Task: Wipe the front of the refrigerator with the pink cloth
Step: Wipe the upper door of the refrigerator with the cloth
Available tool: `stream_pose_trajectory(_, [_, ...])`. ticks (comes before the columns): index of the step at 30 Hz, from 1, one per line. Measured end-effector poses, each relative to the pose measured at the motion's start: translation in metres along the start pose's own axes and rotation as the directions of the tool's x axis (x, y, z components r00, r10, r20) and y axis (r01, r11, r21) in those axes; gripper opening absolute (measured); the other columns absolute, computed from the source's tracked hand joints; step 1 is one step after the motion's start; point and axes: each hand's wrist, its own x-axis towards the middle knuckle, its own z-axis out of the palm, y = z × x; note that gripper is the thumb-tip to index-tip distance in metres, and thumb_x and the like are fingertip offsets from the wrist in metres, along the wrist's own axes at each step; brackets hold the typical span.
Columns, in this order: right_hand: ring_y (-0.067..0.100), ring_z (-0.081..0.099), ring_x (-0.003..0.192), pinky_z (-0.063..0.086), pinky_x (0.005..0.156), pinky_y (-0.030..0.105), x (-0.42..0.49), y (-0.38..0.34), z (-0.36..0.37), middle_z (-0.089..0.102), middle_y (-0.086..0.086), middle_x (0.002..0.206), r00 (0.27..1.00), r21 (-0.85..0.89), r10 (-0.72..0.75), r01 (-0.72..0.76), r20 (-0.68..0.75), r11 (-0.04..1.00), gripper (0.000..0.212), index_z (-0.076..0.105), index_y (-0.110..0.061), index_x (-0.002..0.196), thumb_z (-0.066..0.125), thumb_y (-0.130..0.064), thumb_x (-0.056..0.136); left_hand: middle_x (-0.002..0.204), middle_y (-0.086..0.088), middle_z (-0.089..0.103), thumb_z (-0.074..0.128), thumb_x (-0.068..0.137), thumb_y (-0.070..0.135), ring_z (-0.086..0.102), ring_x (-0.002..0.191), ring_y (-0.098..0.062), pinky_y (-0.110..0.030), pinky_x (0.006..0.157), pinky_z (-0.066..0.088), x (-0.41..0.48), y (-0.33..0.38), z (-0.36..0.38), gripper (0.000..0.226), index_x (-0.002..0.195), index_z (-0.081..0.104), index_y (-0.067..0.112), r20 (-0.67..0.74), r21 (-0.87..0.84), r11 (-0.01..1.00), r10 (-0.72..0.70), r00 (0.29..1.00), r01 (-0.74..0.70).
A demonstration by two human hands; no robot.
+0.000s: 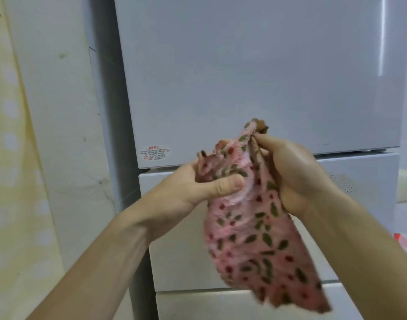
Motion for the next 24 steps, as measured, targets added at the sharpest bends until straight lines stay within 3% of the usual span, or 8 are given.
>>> stream_pose_trajectory(3, [0.032, 0.078, 0.092, 0.063, 0.089, 0.046, 0.007, -0.002, -0.005, 0.079, 0.021, 0.098, 0.995, -0.197, -0.074, 0.061, -0.061, 0.979, 0.034, 0.077, -0.003, 0.096, 0.058, -0.029, 0.107, 0.105, 0.003, 0.078, 0.08, 0.087, 0.031, 0.072, 0.097, -0.009, -0.026, 0.092, 0.053, -0.002, -0.002, 0.004, 0.037, 0.112, 0.072, 0.005, -0.061, -0.096, 0.995, -0.048, 0.997, 0.042])
stream_pose_trajectory(5, [0.031, 0.078, 0.1, 0.06, 0.099, 0.049, 0.006, 0.0, -0.01, 0.08, 0.016, 0.101, 0.992, -0.341, -0.123, 0.104, -0.033, 0.934, 0.036, 0.078, -0.01, 0.095, 0.057, -0.036, 0.107, 0.076, 0.009, 0.066, 0.07, 0.093, 0.022, 0.061, 0.07, -0.005, -0.019, 0.074, 0.052, -0.002, 0.001, 0.006, 0.013, 0.082, 0.066, 0.016, -0.069, -0.15, 0.986, -0.079, 0.994, 0.068])
stream_pose_trajectory(7, [0.02, 0.078, 0.1, 0.057, 0.104, 0.044, 0.004, 0.005, -0.014, 0.082, 0.001, 0.101, 0.995, -0.412, -0.1, 0.097, 0.015, 0.906, 0.035, 0.079, -0.021, 0.099, 0.053, -0.041, 0.109, 0.073, 0.007, 0.062, 0.065, 0.094, 0.018, 0.06, 0.069, -0.007, -0.023, 0.074, 0.053, -0.002, 0.005, 0.007, 0.02, 0.074, 0.061, 0.02, -0.081, -0.233, 0.966, -0.137, 0.987, 0.115])
stream_pose_trajectory(10, [0.019, 0.075, 0.109, 0.051, 0.111, 0.048, 0.002, 0.012, -0.019, 0.081, -0.003, 0.108, 0.999, -0.431, -0.031, 0.035, 0.016, 0.902, 0.047, 0.079, -0.025, 0.104, 0.045, -0.057, 0.107, 0.097, -0.007, 0.07, 0.064, 0.101, 0.023, 0.068, 0.093, -0.022, -0.044, 0.101, 0.053, -0.001, 0.003, 0.011, 0.01, 0.098, 0.065, 0.014, -0.117, -0.168, 0.976, -0.158, 0.98, 0.137])
stream_pose_trajectory(14, [0.026, 0.077, 0.097, 0.06, 0.096, 0.052, 0.001, 0.025, -0.022, 0.082, 0.003, 0.098, 0.998, -0.393, -0.065, 0.053, -0.019, 0.918, 0.076, 0.082, -0.035, 0.09, 0.023, -0.083, 0.092, 0.079, 0.001, 0.072, 0.066, 0.101, 0.022, 0.071, 0.074, -0.013, -0.028, 0.072, 0.057, -0.001, 0.003, 0.013, 0.019, 0.085, 0.059, 0.015, -0.267, -0.184, 0.975, -0.171, 0.948, 0.124])
stream_pose_trajectory(16, [0.028, 0.077, 0.098, 0.061, 0.093, 0.048, -0.001, 0.037, -0.025, 0.081, 0.006, 0.098, 0.991, -0.398, 0.013, 0.039, 0.129, 0.917, 0.076, 0.082, -0.033, 0.097, 0.03, -0.087, 0.082, 0.098, -0.009, 0.078, 0.068, 0.099, 0.016, 0.077, 0.091, -0.022, -0.039, 0.086, 0.063, 0.001, 0.008, 0.006, 0.009, 0.102, 0.066, 0.008, -0.316, -0.28, 0.956, -0.182, 0.931, 0.092])
stream_pose_trajectory(20, [0.02, 0.072, 0.114, 0.056, 0.097, 0.034, 0.0, 0.06, -0.033, 0.078, 0.004, 0.12, 0.911, -0.375, 0.162, -0.009, 0.379, 0.927, 0.062, 0.074, -0.01, 0.121, 0.063, -0.064, 0.093, 0.115, -0.018, 0.075, 0.076, 0.085, 0.012, 0.076, 0.105, -0.031, -0.041, 0.09, 0.063, 0.005, 0.014, -0.01, 0.046, 0.127, 0.063, -0.001, -0.352, -0.324, 0.945, -0.163, 0.922, 0.043])
stream_pose_trajectory(24, [0.021, 0.075, 0.109, 0.062, 0.095, 0.034, 0.003, 0.054, -0.021, 0.078, 0.011, 0.119, 0.961, 0.037, 0.036, -0.048, 0.273, 0.998, 0.046, 0.076, -0.007, 0.115, 0.066, -0.044, 0.091, 0.1, -0.003, 0.077, 0.076, 0.075, 0.011, 0.073, 0.077, -0.011, -0.022, 0.062, 0.061, -0.002, 0.014, -0.015, 0.06, 0.133, 0.063, 0.015, -0.244, -0.313, 0.949, -0.106, 0.964, 0.025])
